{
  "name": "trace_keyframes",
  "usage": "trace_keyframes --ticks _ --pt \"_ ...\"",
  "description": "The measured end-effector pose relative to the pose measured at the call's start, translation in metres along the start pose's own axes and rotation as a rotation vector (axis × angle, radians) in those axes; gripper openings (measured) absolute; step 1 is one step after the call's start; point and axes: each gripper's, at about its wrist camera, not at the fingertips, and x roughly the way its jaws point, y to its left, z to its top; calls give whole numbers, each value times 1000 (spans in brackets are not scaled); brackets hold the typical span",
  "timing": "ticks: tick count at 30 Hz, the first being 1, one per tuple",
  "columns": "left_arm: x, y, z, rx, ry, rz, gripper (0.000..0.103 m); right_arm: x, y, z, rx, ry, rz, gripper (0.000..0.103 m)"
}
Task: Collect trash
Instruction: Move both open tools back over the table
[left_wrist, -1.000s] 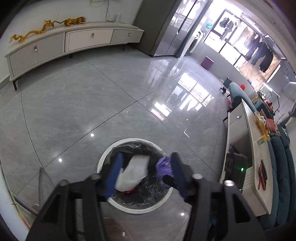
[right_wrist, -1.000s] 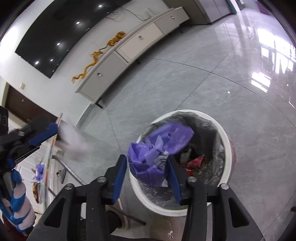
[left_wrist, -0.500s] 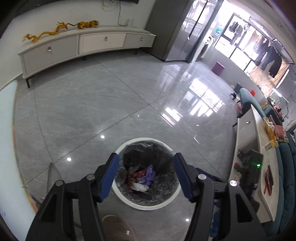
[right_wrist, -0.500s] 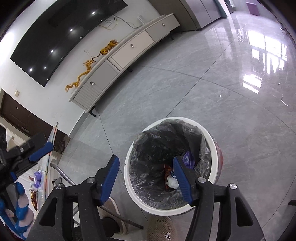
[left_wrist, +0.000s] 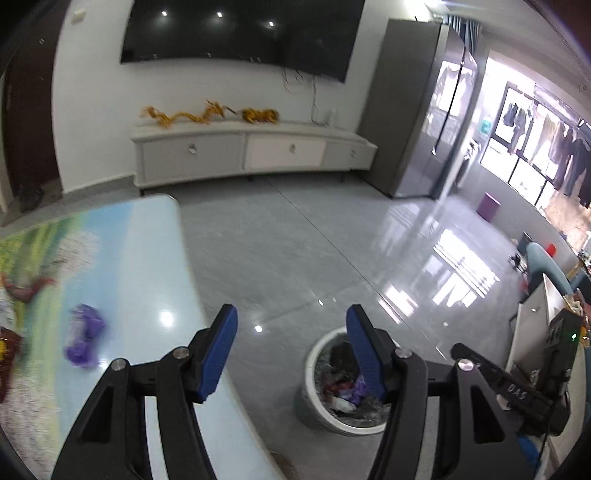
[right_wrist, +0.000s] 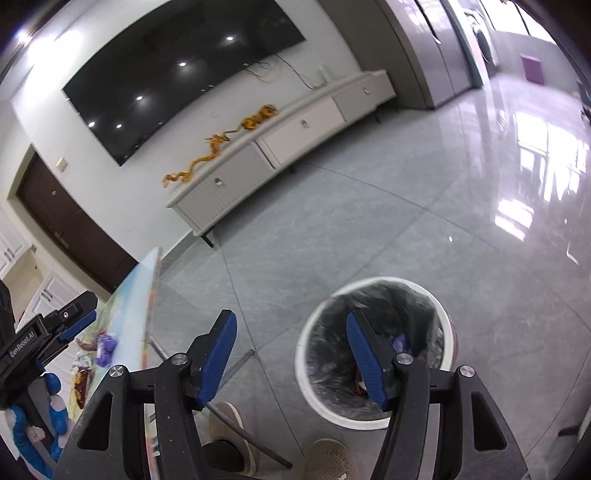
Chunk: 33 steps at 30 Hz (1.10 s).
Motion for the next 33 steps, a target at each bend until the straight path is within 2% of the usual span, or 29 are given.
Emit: trace_keyframes --ticks 6,14,21,28,33 --pt "-57 41 -7 -1 -99 120 60 -16 45 2 -74 -15 45 64" --pt "-108 101 -26 -73 -128 219 60 -29 104 -4 -177 -17 105 64" --pt "-145 135 -44 -107 -180 317 66 -28 149 -13 -251 -11 125 65" --pt "-170 167 -58 -139 -205 375 66 -22 182 -20 -310 -6 119 66" --pt "-177 184 -69 -169 -195 386 66 -14 201 -29 -339 6 120 67"
